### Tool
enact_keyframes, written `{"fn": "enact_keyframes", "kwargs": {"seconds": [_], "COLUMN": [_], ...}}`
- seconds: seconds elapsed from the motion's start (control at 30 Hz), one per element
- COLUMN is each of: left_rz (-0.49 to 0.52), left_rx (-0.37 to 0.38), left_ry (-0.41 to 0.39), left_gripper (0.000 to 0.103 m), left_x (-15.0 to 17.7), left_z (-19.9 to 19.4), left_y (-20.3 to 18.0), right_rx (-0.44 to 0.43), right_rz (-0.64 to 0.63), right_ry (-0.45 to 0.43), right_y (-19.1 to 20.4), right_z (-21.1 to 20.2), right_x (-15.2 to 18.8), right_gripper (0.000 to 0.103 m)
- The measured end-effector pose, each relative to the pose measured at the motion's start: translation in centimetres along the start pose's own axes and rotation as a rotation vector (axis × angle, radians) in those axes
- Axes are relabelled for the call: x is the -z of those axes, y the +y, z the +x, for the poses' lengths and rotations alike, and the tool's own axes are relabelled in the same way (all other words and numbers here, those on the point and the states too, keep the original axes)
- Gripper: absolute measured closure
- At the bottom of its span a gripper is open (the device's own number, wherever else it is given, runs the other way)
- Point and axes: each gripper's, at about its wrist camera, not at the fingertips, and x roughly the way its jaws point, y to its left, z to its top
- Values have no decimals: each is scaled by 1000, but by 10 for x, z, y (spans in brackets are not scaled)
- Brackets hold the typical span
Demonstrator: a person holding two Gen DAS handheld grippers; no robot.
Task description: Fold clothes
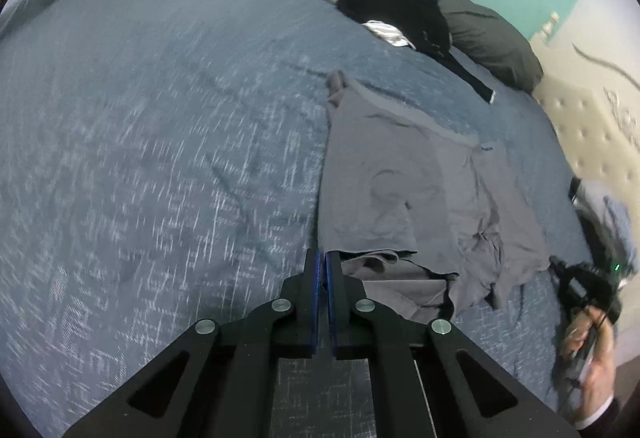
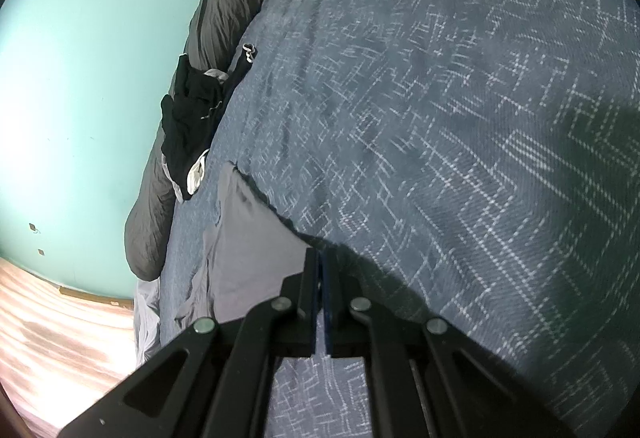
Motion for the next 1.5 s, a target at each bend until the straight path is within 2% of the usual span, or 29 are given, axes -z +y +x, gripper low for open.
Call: {"fn": "enact_keyframes", "kwargs": {"seconds": [0.13,0.27,0.43,0.53,0.6,0.7,0.87,1.03,1.1,1.2,1.4,1.5], "left_rz": [-42,-24,-37,-20,-16,-20,-1,-2,-7,-13,-12,-8], "left_rx": [5,-17,-1,-6,-4,-3,-16,-30,-33,-26,-35,-28], "left_ry": [27,30,31,44,56,67,87,88,86,77,6,2], "left_gripper": [99,98,98,93,85,78,78,80,93,103,103,103], "left_x": [3,3,1,2,4,4,2,2,1,0,-7,-8], "left_z": [6,9,9,12,15,19,28,32,32,28,11,7], "left_y": [9,7,10,7,6,6,3,4,6,7,9,10], "right_rx": [0,1,1,0,-1,-3,-4,-4,-4,-4,-3,-3], "right_rz": [0,1,2,3,4,5,5,7,8,8,7,7], "right_ry": [1,0,-2,-1,0,-1,-1,1,1,3,3,3], "right_y": [0,0,0,-1,-1,-1,-1,-1,-1,-1,-1,-2], "right_z": [0,1,1,2,2,2,2,3,2,3,3,2], "right_x": [0,-1,-1,-1,-1,-1,-1,-1,-1,-1,-1,-1], "right_gripper": [101,101,101,101,101,101,101,101,101,101,101,101]}}
